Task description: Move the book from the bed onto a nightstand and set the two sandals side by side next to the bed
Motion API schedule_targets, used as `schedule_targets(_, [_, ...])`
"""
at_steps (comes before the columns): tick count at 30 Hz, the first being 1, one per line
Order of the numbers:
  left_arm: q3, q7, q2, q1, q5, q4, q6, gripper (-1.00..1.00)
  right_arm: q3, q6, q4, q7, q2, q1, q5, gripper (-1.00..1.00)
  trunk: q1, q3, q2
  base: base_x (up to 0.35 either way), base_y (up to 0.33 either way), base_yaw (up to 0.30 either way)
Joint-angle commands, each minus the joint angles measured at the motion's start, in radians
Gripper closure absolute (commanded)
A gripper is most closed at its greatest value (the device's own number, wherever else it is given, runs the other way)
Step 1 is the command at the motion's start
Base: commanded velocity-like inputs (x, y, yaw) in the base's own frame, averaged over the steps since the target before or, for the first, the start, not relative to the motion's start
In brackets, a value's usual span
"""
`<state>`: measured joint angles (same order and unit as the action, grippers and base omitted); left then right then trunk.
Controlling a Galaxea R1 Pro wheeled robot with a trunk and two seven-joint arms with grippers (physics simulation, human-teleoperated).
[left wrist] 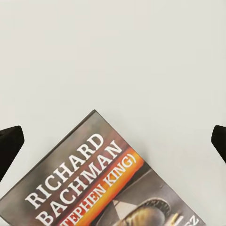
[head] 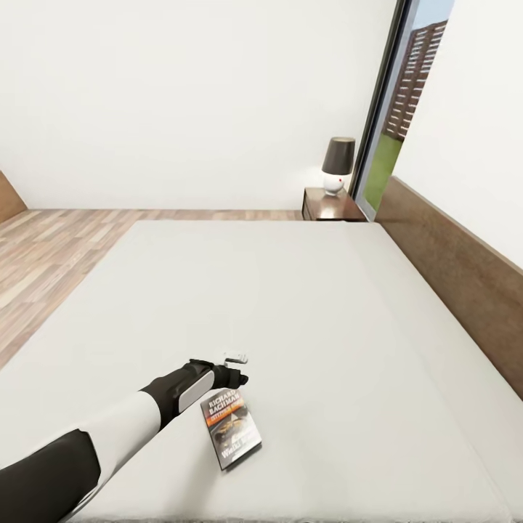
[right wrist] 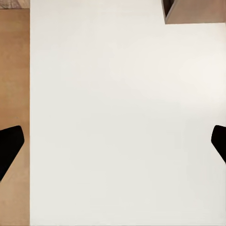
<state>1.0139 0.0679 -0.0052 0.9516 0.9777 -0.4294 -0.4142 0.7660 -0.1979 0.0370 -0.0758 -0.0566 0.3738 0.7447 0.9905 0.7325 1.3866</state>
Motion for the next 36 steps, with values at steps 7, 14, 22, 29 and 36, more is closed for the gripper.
schedule_targets(7, [0.006,0.007,0.001,0.001,0.010,-0.002,-0.001,-1.00,0.007,-0.007,0.001,-0.004,0.000,-0.001,0.010,-1.00,0.000,0.012,0.000,-0.002,0.000,0.000])
schedule_targets(14, [0.006,0.008,0.001,0.001,0.010,-0.002,-0.001,-1.00,0.006,-0.009,0.001,-0.004,0.000,-0.001,0.010,-1.00,0.000,0.023,0.000,0.000,0.000,0.000])
schedule_targets(22, [0.006,0.009,0.001,0.001,0.010,-0.002,-0.001,-1.00,0.006,-0.009,0.001,-0.004,0.000,-0.001,0.010,-1.00,0.000,0.037,0.000,0.000,0.000,0.000])
schedule_targets(29, [0.006,0.009,0.001,0.001,0.009,-0.002,-0.001,-1.00,0.006,-0.009,0.001,-0.004,0.000,-0.001,0.011,-1.00,0.000,0.048,0.000,0.000,0.000,0.000])
schedule_targets(36, [0.006,0.009,0.001,0.001,0.009,-0.002,0.000,-1.00,0.006,-0.009,0.001,-0.004,0.000,0.000,0.011,-1.00,0.000,0.059,0.000,0.000,0.000,0.000])
